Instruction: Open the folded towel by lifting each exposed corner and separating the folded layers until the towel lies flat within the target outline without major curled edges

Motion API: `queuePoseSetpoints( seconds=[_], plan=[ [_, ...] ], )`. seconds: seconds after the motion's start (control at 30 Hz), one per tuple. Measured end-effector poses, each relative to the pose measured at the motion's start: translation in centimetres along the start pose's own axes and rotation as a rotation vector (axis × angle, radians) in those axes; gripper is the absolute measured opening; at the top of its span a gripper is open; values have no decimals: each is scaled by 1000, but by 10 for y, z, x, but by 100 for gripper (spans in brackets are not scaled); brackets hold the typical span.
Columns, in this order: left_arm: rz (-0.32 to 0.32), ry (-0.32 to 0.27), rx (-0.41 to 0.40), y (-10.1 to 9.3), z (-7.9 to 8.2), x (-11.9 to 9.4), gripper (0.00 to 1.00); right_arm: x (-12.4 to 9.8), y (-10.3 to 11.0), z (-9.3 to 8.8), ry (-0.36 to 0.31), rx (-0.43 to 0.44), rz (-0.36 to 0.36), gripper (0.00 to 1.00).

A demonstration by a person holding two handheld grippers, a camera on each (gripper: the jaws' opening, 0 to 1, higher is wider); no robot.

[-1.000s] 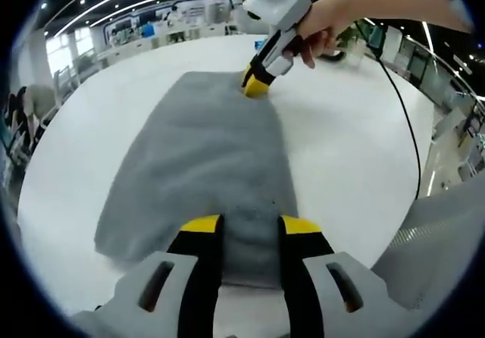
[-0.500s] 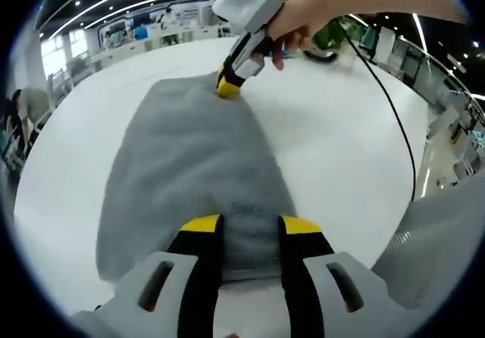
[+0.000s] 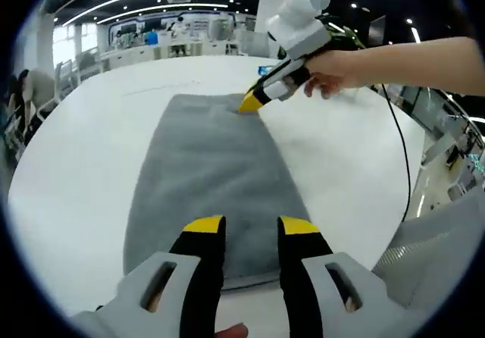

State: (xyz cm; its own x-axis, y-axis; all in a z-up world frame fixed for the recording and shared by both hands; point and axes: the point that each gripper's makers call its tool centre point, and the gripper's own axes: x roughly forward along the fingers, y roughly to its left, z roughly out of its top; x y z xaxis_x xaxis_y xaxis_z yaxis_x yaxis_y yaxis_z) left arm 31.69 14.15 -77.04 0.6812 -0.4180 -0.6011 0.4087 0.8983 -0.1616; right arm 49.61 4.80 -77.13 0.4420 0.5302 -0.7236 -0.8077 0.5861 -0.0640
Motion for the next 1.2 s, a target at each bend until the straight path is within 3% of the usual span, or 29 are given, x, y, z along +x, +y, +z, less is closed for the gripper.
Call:
queuePoseSetpoints(
  seconds=[0.1,0.27,0.37,0.43,0.73,0.9,0.93,1.03,1.07,1.13,1.2],
  plan=[
    [45,-14,-45,23,0,-9,27,-13,11,2,-54,22,-5,20],
    [146,-15,-107,63,-11,-26,22,-34,41,8,-189,183,55,22],
    [182,-21,-161,78,-17,-32,22,-48,54,13,-268,246,67,23],
    [203,-35,-181,83,-16,-34,22,-56,62,11,-282,258,60,26],
    [248,2,-138,89,-22,-31,24,-86,108,6,-373,357,71,26],
    [250,42,-250,94,-39,-35,22,-90,139,-9,-406,421,89,24],
    [236,18,-283,93,-36,-34,19,-90,144,-13,-408,424,87,22],
    [230,7,-260,90,-31,-33,14,-90,160,-16,-404,423,106,20],
    [235,8,-244,91,-30,-34,11,-89,161,-16,-387,411,118,20],
    [241,11,-233,90,-29,-36,7,-93,160,-6,-433,408,105,18],
    [240,-6,-244,91,-25,-37,5,-92,161,-6,-429,402,118,17]
  ],
)
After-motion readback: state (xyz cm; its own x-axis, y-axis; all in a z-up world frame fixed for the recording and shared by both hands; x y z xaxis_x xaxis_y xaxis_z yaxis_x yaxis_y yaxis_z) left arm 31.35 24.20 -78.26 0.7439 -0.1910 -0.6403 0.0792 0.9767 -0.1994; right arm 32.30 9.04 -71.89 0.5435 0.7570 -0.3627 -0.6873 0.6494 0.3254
